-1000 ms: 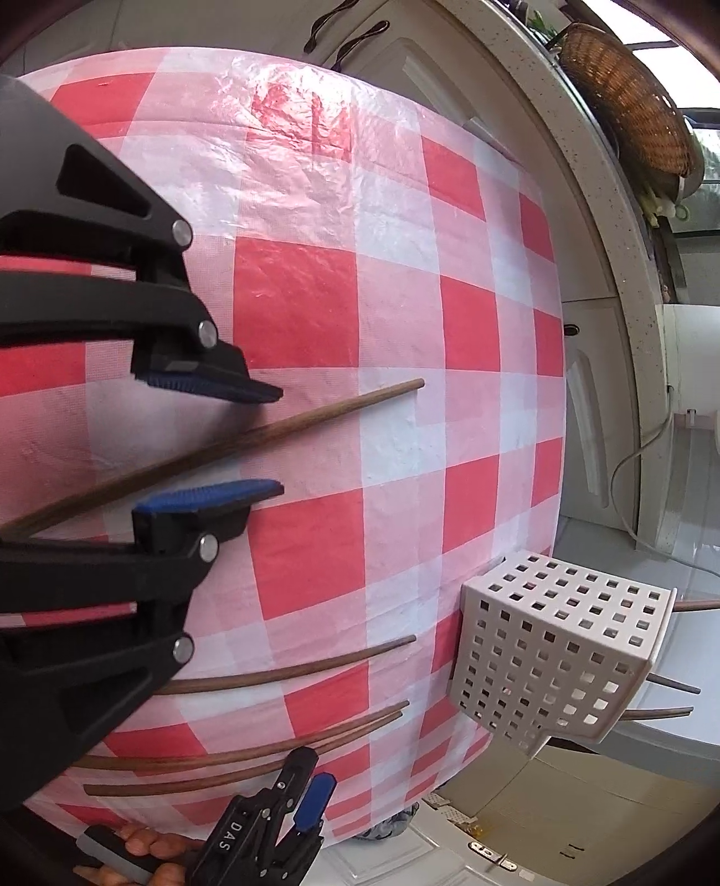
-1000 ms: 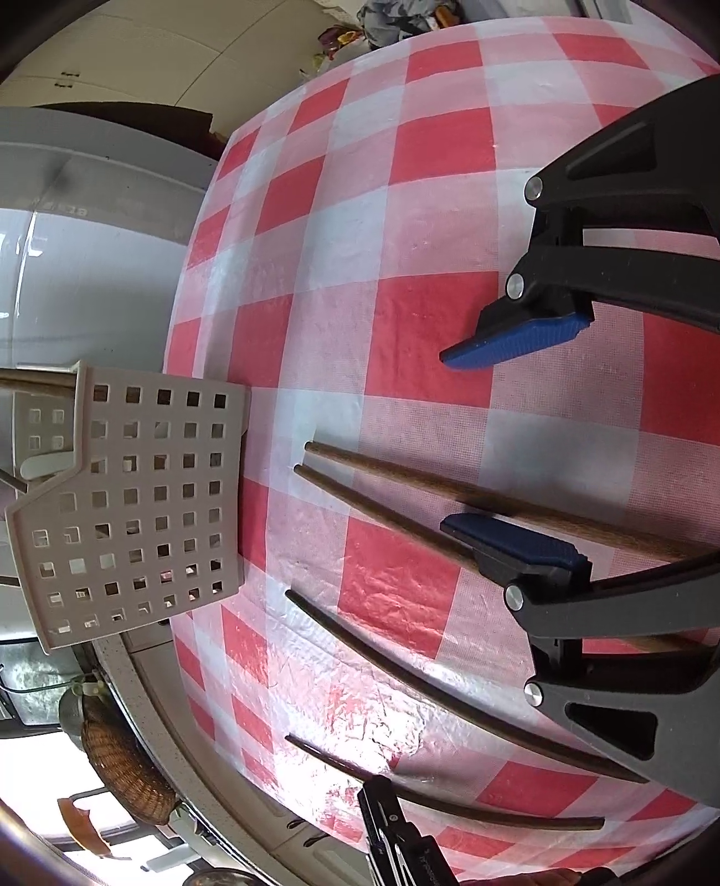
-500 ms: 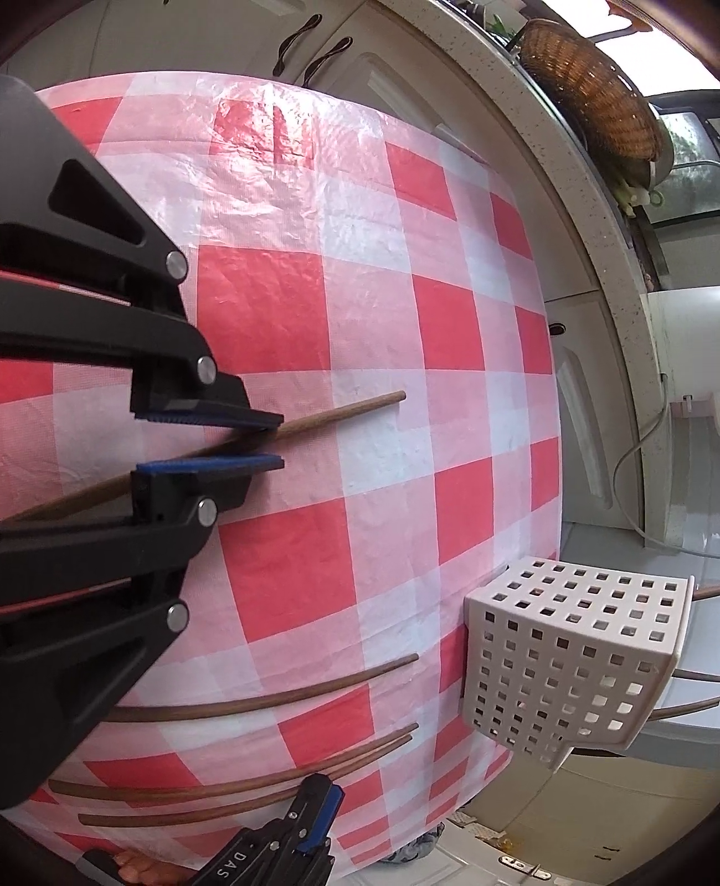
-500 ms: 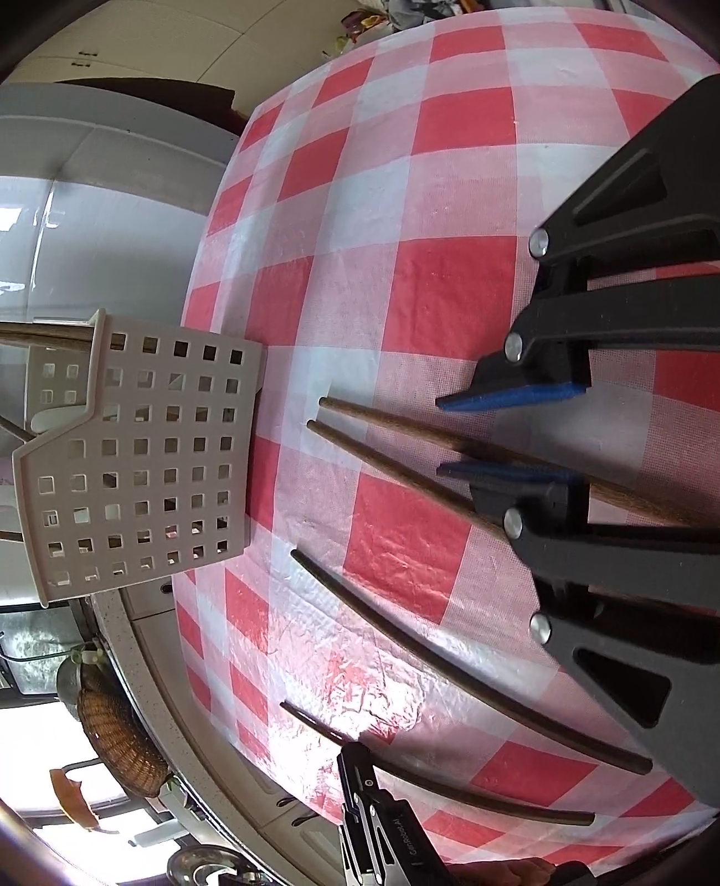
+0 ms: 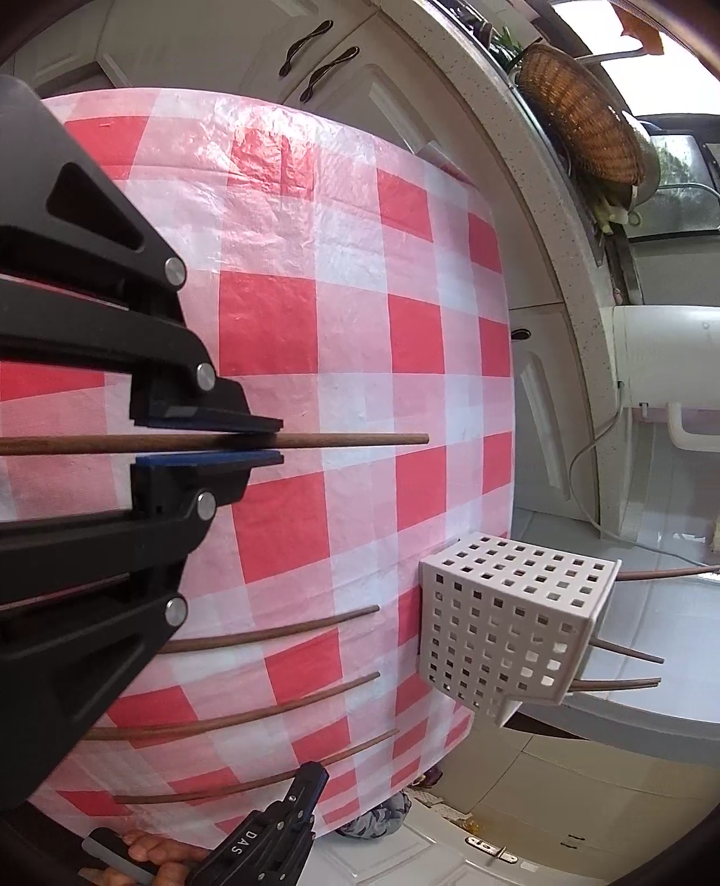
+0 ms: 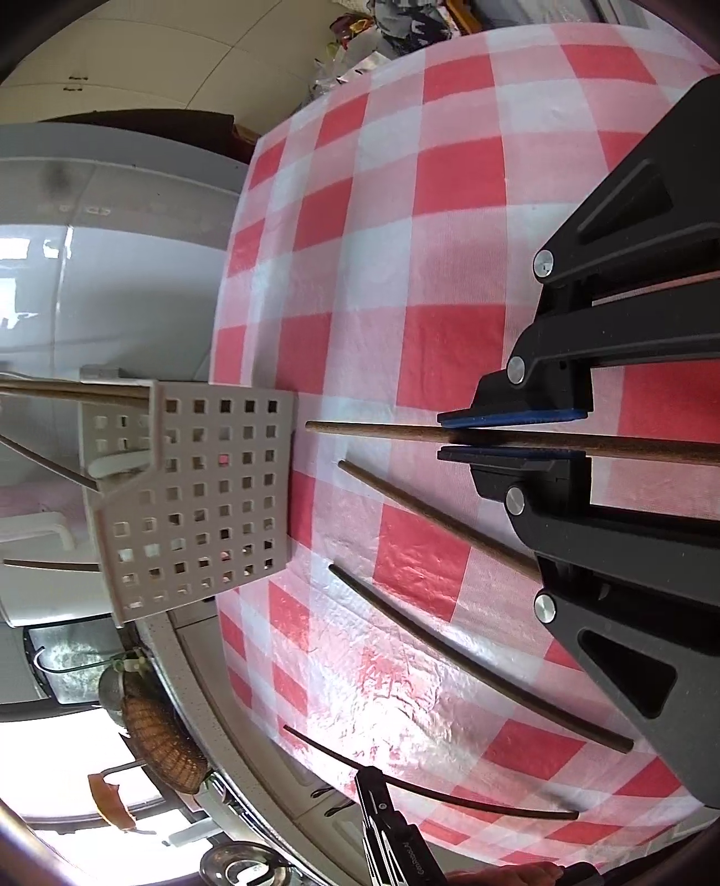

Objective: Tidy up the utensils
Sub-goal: 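Grasp a chopstick with the left tool while the right tool grasps another, then lift both chopsticks upright and lower them into the caddy, then push both chopsticks down into the caddy and open both tools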

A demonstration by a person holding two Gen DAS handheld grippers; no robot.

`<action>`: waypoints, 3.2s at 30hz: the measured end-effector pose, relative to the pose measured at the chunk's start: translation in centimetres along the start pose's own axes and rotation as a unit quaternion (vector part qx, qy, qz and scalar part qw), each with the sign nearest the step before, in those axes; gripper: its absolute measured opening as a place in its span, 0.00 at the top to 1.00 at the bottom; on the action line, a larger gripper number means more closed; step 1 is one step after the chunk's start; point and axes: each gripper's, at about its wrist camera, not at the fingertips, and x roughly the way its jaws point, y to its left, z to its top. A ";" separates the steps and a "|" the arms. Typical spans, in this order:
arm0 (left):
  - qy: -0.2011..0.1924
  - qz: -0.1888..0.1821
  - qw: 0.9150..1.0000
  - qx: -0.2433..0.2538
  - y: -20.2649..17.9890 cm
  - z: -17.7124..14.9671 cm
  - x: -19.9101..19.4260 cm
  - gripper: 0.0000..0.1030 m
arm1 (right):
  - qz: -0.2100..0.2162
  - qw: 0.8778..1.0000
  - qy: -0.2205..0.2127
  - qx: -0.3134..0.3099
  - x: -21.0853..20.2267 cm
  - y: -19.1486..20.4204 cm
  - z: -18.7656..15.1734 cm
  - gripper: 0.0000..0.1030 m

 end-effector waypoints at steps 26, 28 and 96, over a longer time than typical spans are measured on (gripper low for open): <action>-0.093 -0.021 0.995 0.014 -2.6 -0.5 -10.4 0.94 | -0.008 0.998 -0.065 0.005 -9.2 -0.4 -0.9 0.92; -0.098 -0.023 0.995 0.016 -2.8 -0.6 -10.9 0.94 | -0.010 0.997 -0.070 0.004 -9.8 -0.3 -0.9 0.92; -0.213 -0.049 0.972 0.081 -11.1 24.2 -13.9 0.94 | 0.032 0.989 -0.141 -0.033 -11.8 -1.6 23.1 0.92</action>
